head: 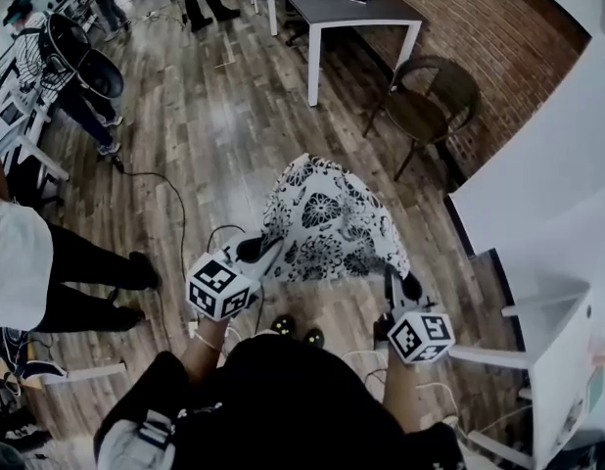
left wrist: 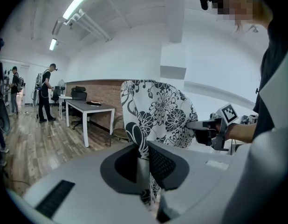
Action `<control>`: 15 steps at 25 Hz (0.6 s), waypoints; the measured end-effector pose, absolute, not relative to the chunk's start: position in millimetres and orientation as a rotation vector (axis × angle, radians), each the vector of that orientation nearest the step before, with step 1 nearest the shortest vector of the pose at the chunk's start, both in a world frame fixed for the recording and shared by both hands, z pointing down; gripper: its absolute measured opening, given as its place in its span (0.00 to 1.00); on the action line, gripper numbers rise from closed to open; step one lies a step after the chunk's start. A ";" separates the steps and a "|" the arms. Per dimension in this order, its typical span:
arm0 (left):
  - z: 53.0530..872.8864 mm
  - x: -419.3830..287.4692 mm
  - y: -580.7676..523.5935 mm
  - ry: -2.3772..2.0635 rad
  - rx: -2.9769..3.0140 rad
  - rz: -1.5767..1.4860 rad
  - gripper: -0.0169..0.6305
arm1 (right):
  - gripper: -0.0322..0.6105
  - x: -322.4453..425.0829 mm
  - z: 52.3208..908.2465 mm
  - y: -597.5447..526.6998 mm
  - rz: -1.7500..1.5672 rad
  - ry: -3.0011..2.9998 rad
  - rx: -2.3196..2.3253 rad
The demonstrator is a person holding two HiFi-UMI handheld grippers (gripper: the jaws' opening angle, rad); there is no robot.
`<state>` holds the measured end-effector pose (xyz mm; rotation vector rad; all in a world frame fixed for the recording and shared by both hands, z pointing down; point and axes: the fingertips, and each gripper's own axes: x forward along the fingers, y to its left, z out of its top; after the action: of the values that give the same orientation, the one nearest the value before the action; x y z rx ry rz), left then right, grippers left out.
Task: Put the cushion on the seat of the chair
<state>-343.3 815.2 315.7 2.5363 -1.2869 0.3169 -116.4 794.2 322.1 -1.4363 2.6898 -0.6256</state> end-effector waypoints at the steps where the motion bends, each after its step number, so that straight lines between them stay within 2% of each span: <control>1: 315.9 -342.9 816.7 -1.295 2.530 0.317 0.04 | 0.07 -117.4 322.2 794.2 -0.630 2.694 -1.423; 15: 324.2 -334.4 813.8 -1.310 2.516 0.352 0.04 | 0.07 -114.1 336.2 788.3 -0.668 2.715 -1.388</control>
<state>-334.4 813.8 324.2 2.5161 -1.3096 0.3519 -114.1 788.3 336.2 -1.3876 2.7151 -0.6676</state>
